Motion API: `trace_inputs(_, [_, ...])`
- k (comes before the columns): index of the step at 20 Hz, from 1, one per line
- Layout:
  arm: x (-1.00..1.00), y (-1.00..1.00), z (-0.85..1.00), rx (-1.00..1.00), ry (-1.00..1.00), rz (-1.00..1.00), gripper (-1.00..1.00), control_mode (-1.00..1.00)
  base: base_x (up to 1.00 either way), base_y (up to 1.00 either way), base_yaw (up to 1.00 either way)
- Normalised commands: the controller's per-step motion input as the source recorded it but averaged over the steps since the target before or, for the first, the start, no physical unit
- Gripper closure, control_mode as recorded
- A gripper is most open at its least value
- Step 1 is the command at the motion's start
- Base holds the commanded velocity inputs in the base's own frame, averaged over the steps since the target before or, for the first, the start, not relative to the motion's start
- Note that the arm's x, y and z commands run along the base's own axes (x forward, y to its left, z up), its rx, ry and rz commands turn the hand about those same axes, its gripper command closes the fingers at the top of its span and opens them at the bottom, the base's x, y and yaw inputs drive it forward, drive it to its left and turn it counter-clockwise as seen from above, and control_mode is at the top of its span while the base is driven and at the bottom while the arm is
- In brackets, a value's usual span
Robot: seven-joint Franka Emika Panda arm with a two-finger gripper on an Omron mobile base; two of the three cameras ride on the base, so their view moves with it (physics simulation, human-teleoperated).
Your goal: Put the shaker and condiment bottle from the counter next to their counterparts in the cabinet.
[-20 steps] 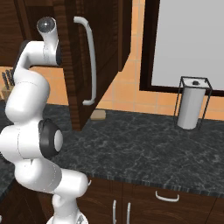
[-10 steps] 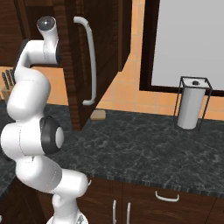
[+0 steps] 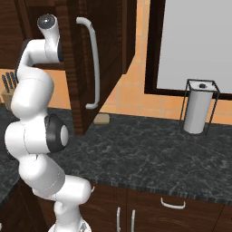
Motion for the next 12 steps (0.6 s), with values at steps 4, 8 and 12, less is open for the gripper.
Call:
trace_inputs(4, [0.26,-0.1,-0.01,0.03,0.01,0.0,-1.0,-1.0,0.0,0.0,0.0])
trace_inputs(8, [0.26,-0.15,-0.01,0.04,0.0,0.0,-1.0,-1.0,0.0,0.0,0.0])
trace_inputs(12, [0.27,-0.07,-0.04,0.01,0.0,0.0,-1.0,-1.0,0.0,0.0,0.0])
